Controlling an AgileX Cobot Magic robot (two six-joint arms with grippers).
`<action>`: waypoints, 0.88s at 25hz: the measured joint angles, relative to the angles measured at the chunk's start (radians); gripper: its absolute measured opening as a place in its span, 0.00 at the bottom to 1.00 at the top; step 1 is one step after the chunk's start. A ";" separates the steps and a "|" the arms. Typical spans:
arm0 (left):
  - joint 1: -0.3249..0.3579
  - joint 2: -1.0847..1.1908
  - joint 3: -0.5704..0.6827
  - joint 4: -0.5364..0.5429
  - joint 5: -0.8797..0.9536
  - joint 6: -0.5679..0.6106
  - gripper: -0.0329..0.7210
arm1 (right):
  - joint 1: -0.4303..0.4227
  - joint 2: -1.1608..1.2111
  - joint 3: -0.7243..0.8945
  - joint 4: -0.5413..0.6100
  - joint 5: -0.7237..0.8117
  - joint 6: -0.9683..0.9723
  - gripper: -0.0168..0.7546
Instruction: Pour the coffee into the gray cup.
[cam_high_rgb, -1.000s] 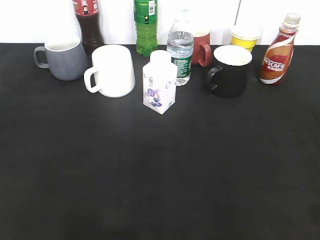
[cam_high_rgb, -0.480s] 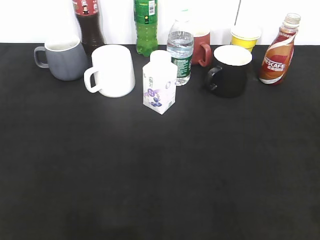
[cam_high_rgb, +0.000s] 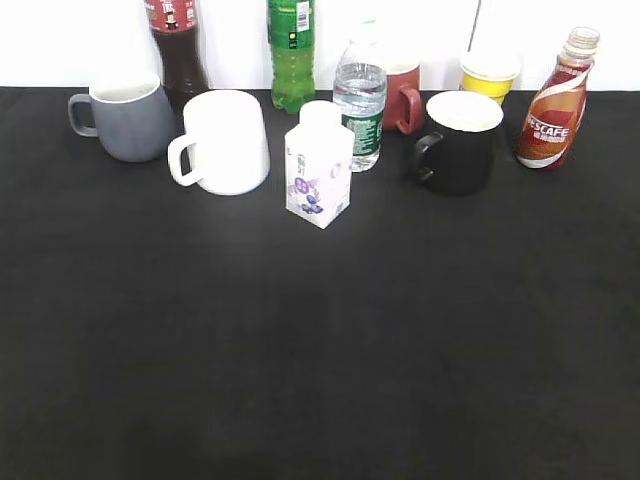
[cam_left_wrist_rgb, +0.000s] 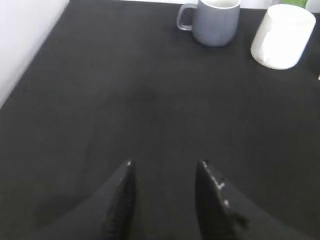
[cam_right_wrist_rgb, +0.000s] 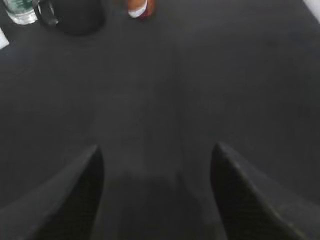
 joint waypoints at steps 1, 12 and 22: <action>0.000 0.000 0.000 0.000 0.000 0.000 0.45 | 0.000 0.000 0.000 0.000 0.000 0.000 0.71; 0.000 0.000 0.000 0.000 0.000 0.000 0.45 | 0.000 0.000 0.000 0.000 0.000 0.000 0.71; 0.000 0.000 0.000 0.000 0.000 0.000 0.45 | 0.000 0.000 0.000 0.000 0.000 0.000 0.71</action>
